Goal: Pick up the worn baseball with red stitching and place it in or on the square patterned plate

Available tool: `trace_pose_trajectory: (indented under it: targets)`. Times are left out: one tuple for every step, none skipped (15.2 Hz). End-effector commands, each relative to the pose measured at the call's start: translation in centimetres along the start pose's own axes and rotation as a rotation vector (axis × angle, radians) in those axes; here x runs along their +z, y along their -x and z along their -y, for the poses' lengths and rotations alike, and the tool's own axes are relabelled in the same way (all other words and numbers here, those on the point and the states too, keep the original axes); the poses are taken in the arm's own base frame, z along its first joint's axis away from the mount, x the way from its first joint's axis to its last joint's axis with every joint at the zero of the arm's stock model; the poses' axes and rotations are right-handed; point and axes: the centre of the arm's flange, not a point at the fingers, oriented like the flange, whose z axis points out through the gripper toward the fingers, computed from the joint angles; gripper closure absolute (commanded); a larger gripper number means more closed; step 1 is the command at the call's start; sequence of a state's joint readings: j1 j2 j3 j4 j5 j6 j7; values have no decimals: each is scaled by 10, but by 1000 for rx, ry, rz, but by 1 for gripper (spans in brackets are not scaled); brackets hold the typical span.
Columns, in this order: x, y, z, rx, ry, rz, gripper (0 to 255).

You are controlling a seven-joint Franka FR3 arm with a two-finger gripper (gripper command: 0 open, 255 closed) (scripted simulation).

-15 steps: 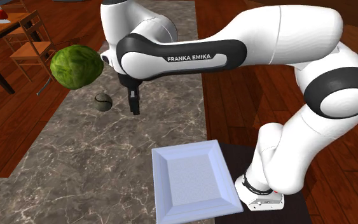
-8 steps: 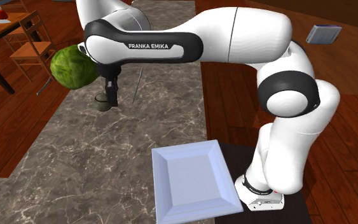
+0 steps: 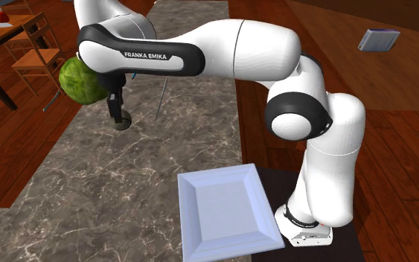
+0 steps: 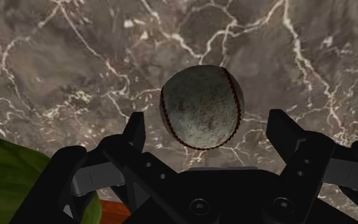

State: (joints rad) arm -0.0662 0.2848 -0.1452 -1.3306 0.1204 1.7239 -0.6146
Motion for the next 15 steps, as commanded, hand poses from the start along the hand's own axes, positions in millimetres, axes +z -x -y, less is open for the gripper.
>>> trace_pose_trajectory:
  targets:
    - [10, -1, 1, 0, 0, -1, 0]
    - [16, -1, 1, 0, 0, -1, 0]
    - [24, -1, 1, 0, 0, -1, 0]
    - [24, -1, 1, 0, 0, -1, 0]
    - [24, -1, 1, 0, 0, -1, 0]
    - [24, -1, 1, 0, 0, -1, 0]
    - [24, -1, 1, 0, 0, -1, 0]
    - [24, -1, 1, 0, 0, -1, 0]
    - [24, -1, 1, 0, 0, -1, 0]
    - [24, -1, 1, 0, 0, -1, 0]
    - [24, -1, 1, 0, 0, -1, 0]
    - [24, -1, 1, 0, 0, -1, 255]
    - [24, -1, 1, 0, 0, -1, 255]
    - [24, -1, 1, 0, 0, -1, 255]
    - [24, -1, 1, 0, 0, -1, 255]
